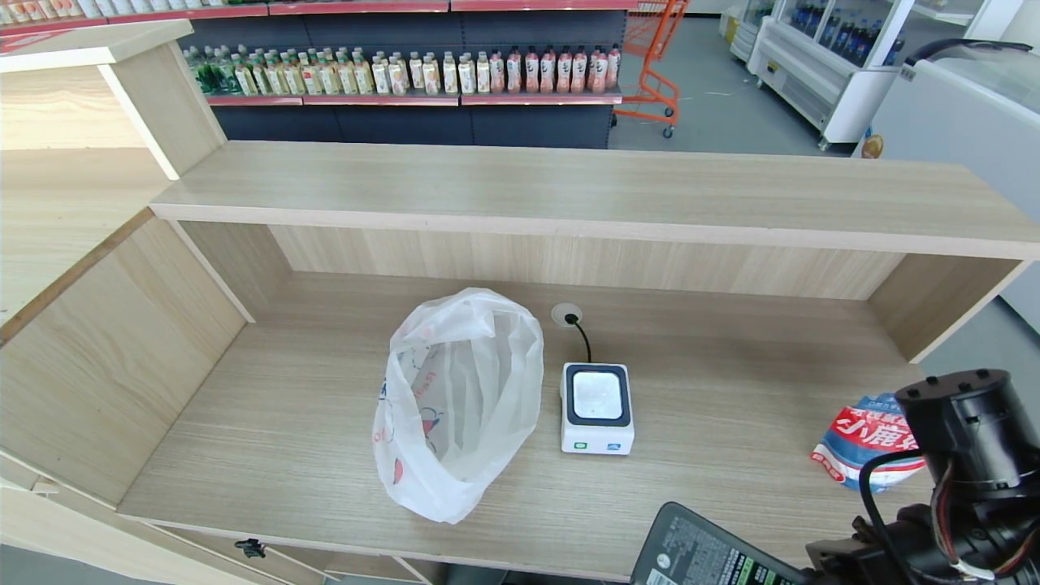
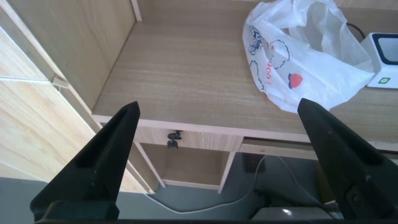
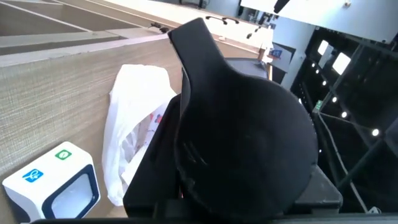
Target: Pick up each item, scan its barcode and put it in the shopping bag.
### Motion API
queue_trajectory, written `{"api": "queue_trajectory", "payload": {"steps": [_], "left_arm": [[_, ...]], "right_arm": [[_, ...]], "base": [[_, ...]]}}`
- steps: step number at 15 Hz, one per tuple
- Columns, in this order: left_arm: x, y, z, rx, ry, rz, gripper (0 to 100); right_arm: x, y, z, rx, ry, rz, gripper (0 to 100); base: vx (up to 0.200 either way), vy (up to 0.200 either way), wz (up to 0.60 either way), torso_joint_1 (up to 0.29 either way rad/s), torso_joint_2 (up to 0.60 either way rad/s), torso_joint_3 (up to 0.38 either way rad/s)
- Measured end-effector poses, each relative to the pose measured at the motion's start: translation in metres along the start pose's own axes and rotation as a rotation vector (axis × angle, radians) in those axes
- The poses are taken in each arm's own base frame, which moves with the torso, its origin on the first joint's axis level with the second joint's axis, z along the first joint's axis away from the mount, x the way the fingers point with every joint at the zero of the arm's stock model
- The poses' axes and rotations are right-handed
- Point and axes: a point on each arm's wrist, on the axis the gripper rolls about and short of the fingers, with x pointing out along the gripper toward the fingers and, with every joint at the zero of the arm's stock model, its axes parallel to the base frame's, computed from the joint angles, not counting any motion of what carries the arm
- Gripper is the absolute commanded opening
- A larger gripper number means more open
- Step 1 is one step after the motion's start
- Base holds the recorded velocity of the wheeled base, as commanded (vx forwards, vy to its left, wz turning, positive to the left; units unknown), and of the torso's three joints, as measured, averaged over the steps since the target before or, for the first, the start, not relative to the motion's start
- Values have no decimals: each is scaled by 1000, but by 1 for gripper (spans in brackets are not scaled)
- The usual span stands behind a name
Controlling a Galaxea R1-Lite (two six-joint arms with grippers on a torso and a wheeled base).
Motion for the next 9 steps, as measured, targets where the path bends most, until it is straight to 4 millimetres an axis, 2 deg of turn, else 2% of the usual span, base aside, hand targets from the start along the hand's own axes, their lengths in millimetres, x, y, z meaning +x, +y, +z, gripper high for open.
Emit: {"api": "queue_trajectory", "payload": {"steps": [9], "left_arm": [[0, 0, 0, 0, 0, 0, 100]], "right_arm": [[-1, 0, 1, 0, 2, 0, 0]], "base": [[0, 0, 0, 0, 0, 0]]}}
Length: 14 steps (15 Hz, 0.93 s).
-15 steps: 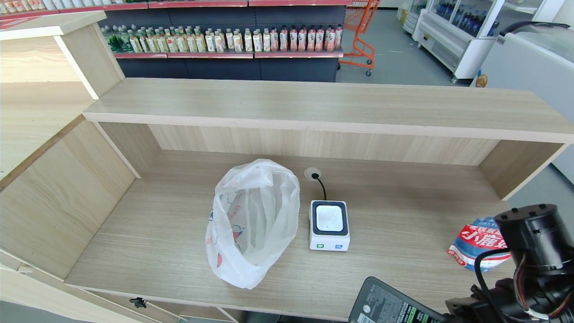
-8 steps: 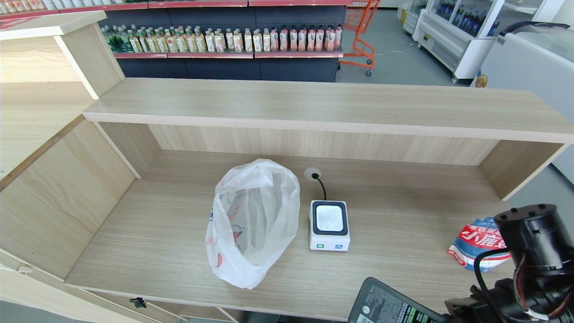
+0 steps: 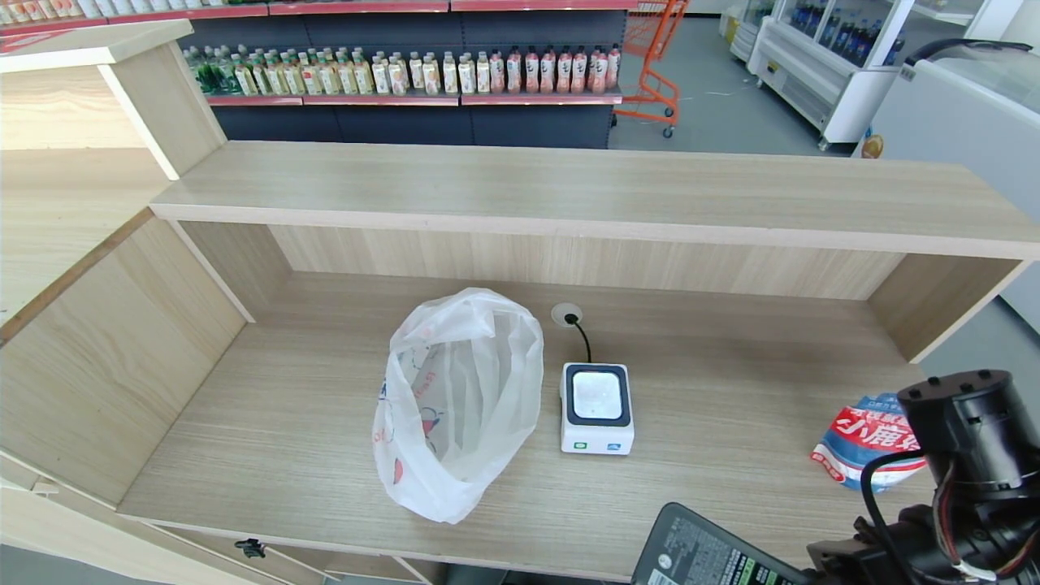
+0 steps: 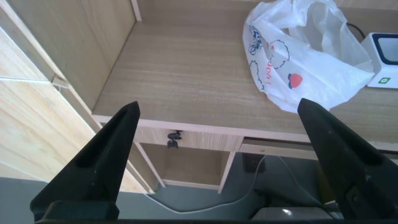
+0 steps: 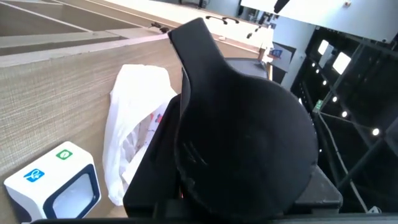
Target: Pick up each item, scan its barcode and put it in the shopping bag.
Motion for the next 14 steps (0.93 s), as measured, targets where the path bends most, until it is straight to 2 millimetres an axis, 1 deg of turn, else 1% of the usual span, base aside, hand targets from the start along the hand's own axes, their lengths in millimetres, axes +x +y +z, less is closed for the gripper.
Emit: {"api": "queue_trajectory", "payload": {"steps": [4, 5, 6, 7, 8, 10, 12, 14], "left_arm": [[0, 0, 0, 0, 0, 0, 100], [0, 0, 0, 0, 0, 0, 100], [0, 0, 0, 0, 0, 0, 100], [0, 0, 0, 0, 0, 0, 100], [0, 0, 0, 0, 0, 0, 100], [0, 0, 0, 0, 0, 0, 100], [0, 0, 0, 0, 0, 0, 100], [0, 0, 0, 0, 0, 0, 100]], "right_arm": [[-3, -4, 2, -3, 9, -2, 0], [-5, -7, 3, 45, 16, -7, 0], [-8, -12, 0, 157, 38, -14, 0], [-14, -19, -4, 320, 79, -18, 0], [-22, -25, -7, 506, 144, -10, 0], [-43, -41, -11, 789, 341, -18, 0], [-57, -54, -9, 1115, 470, -112, 0], [-74, -64, -15, 1466, 671, -278, 0]], "base": [[0, 0, 0, 0, 0, 0], [0, 0, 0, 0, 0, 0], [0, 0, 0, 0, 0, 0], [0, 0, 0, 0, 0, 0], [0, 0, 0, 0, 0, 0], [0, 0, 0, 0, 0, 0], [0, 0, 0, 0, 0, 0], [0, 0, 0, 0, 0, 0]]}}
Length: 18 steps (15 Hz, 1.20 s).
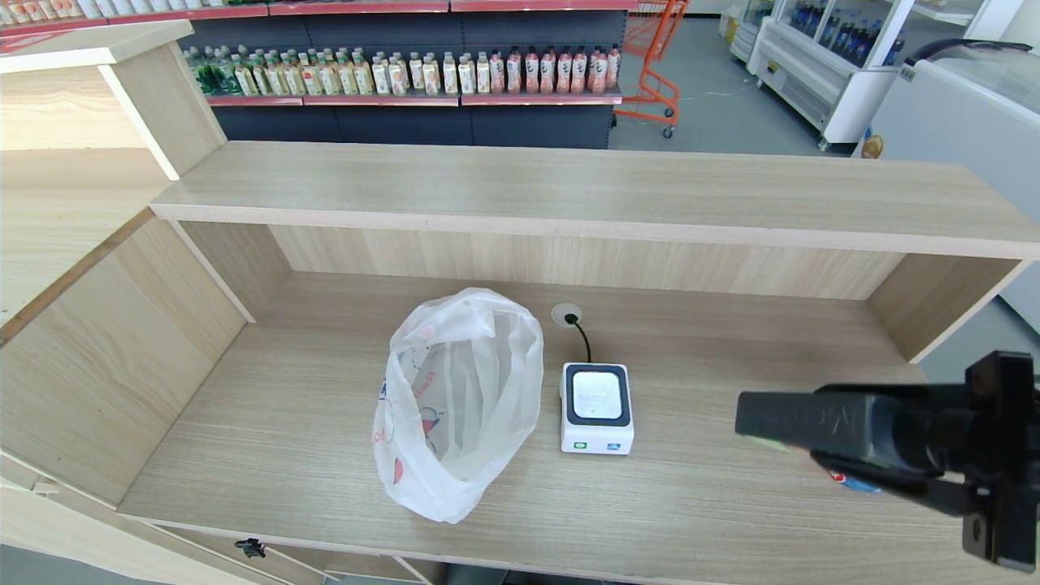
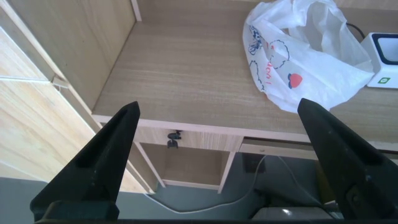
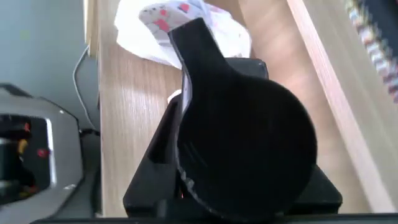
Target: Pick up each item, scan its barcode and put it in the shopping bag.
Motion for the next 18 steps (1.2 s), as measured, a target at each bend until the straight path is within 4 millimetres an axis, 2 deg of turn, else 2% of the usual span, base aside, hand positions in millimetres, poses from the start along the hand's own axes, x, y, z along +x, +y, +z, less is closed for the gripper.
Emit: {"api": "queue_trajectory", "payload": {"steps": [2, 4, 5, 7, 8, 10, 16, 18], "left_arm": [[0, 0, 0, 0, 0, 0, 100], [0, 0, 0, 0, 0, 0, 100], [0, 0, 0, 0, 0, 0, 100], [0, 0, 0, 0, 0, 0, 100], [0, 0, 0, 0, 0, 0, 100], [0, 0, 0, 0, 0, 0, 100], [0, 0, 0, 1, 0, 0, 100], [0, 0, 0, 1, 0, 0, 100]], "right_arm": [[-7, -30, 6, 463, 145, -339, 0], [-5, -53, 4, 947, 150, -605, 0], [-1, -60, 1, 1196, 142, -677, 0], [9, -65, -6, 1631, 148, -655, 0], [14, -68, -9, 1750, 158, -629, 0], [22, -72, -12, 1843, 168, -609, 0], [26, -67, -19, 1878, 214, -604, 0], [25, -63, -17, 1887, 242, -591, 0]], "base": [[0, 0, 0, 0, 0, 0], [0, 0, 0, 0, 0, 0], [0, 0, 0, 0, 0, 0], [0, 0, 0, 0, 0, 0], [0, 0, 0, 0, 0, 0], [0, 0, 0, 0, 0, 0], [0, 0, 0, 0, 0, 0], [0, 200, 0, 2, 5, 5]]}}
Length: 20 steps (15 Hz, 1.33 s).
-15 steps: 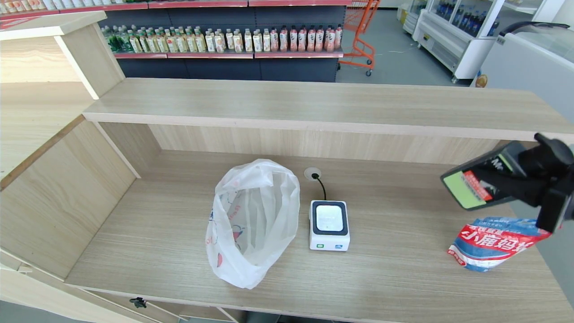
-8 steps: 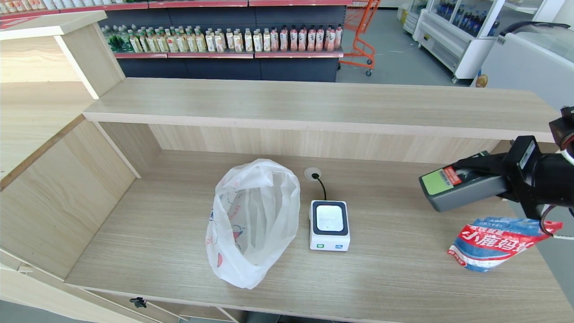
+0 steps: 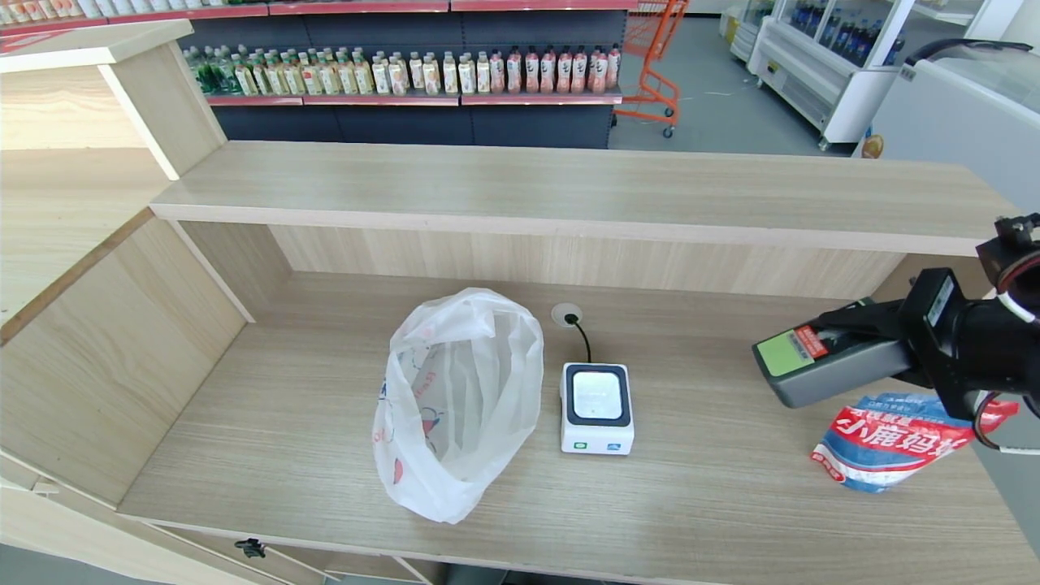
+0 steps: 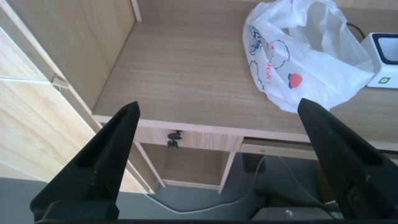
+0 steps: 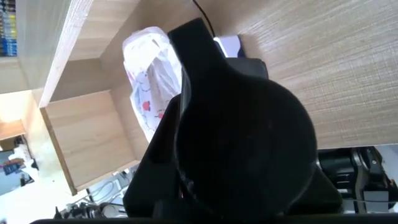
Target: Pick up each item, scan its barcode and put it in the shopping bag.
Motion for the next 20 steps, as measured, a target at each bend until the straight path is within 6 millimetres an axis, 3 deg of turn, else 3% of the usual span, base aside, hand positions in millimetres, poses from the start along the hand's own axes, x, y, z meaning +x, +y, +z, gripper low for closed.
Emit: {"api": "queue_trajectory", "payload": {"steps": [6, 9, 13, 17, 20], "left_arm": [[0, 0, 0, 1, 0, 0, 100], [0, 0, 0, 0, 0, 0, 100], [0, 0, 0, -1, 0, 0, 100], [0, 0, 0, -1, 0, -1, 100], [0, 0, 0, -1, 0, 0, 100]], "right_arm": [[-4, 0, -7, -3, 28, -15, 0], [-6, -3, -11, -14, 56, -46, 0], [1, -11, -18, -315, 101, -61, 0], [32, -7, -22, -512, 152, -24, 0], [72, 4, -24, -576, 121, 59, 0]], "base": [[0, 200, 0, 3, 1, 2], [0, 0, 0, 0, 0, 0], [0, 0, 0, 0, 0, 0], [0, 0, 0, 0, 0, 0], [0, 0, 0, 0, 0, 0]]}}
